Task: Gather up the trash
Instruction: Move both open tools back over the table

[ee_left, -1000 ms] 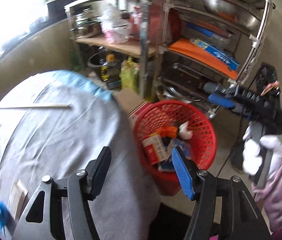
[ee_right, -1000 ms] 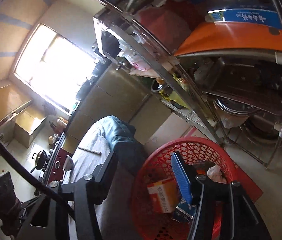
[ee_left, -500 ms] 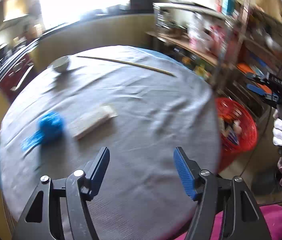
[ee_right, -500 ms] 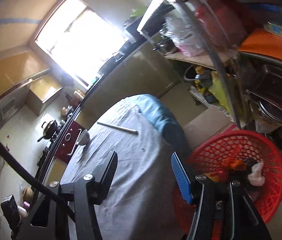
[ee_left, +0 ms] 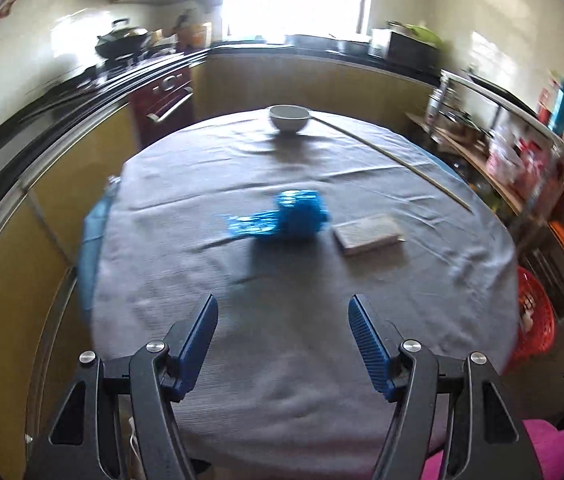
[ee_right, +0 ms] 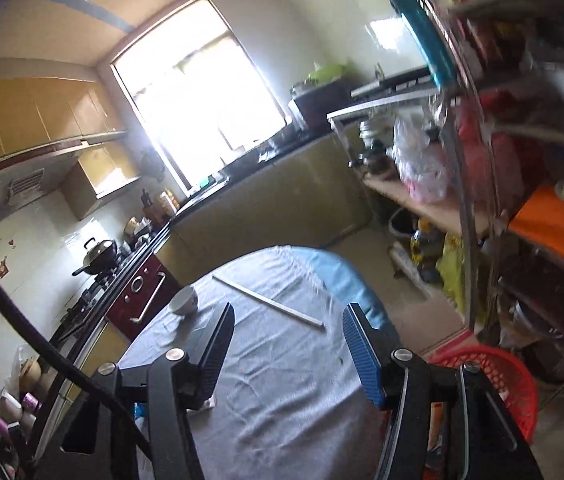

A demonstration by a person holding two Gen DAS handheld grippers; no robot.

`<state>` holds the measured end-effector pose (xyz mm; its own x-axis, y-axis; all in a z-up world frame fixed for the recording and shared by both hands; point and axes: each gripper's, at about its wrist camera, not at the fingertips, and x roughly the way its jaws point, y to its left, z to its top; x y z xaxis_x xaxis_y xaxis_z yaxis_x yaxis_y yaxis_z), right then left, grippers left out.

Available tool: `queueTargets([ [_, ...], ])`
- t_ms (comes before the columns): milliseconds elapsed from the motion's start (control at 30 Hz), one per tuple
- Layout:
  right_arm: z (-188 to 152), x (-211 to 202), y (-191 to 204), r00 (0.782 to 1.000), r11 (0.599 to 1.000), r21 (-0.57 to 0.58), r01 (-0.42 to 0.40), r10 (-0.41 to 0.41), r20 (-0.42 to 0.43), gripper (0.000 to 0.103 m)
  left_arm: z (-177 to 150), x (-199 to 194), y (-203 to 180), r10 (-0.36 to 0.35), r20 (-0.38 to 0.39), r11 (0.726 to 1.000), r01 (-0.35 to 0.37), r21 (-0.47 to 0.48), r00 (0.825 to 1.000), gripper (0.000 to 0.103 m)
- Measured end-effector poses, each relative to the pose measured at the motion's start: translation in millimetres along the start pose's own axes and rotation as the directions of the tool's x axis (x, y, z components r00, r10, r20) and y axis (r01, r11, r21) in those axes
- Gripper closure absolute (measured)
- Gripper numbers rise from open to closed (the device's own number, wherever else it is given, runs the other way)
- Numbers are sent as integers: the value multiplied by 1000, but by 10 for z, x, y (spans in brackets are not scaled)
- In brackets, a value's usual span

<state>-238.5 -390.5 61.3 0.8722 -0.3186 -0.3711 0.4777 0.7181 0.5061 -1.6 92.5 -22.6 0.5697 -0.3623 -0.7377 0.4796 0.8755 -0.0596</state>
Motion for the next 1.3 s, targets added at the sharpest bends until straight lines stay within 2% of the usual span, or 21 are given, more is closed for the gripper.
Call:
queueTargets([
  [67, 80, -160, 85, 999, 1000, -12, 29, -28, 40, 42, 10, 46, 153, 2, -12, 1000, -2, -12, 1000, 34],
  [233, 153, -548, 206, 987, 990, -36, 133, -129, 98, 42, 173, 180, 286, -4, -24, 1000, 4, 26, 1000, 34],
  [333, 143, -825, 171, 968, 975, -31, 221, -215, 126, 42, 386, 160, 267, -38, 19, 998, 37, 46, 999, 34],
  [467, 160, -1208, 53, 933, 945, 1, 328, -324, 154, 42, 635, 143, 132, -75, 77, 995, 70, 68, 994, 34],
  [667, 231, -1555, -198, 899, 918, 52, 394, -397, 184, 41, 771, 200, -199, -108, 68, 989, 101, 108, 992, 34],
  [767, 302, -1554, -398, 902, 922, 83, 379, -388, 188, 40, 752, 166, -343, -62, 70, 991, 53, 121, 996, 34],
  [967, 383, -1243, -724, 938, 952, 87, 292, -303, 167, 40, 774, 67, -510, 43, 57, 993, -48, 104, 997, 34],
  [1133, 233, -906, -1187, 967, 969, 126, 212, -227, 118, 40, 879, -105, -859, 140, 84, 977, -151, 151, 987, 34],
  [1300, -2, -860, -1766, 972, 961, 194, 197, -218, 88, 40, 1022, -167, -1381, 185, 93, 953, -202, 228, 978, 33],
])
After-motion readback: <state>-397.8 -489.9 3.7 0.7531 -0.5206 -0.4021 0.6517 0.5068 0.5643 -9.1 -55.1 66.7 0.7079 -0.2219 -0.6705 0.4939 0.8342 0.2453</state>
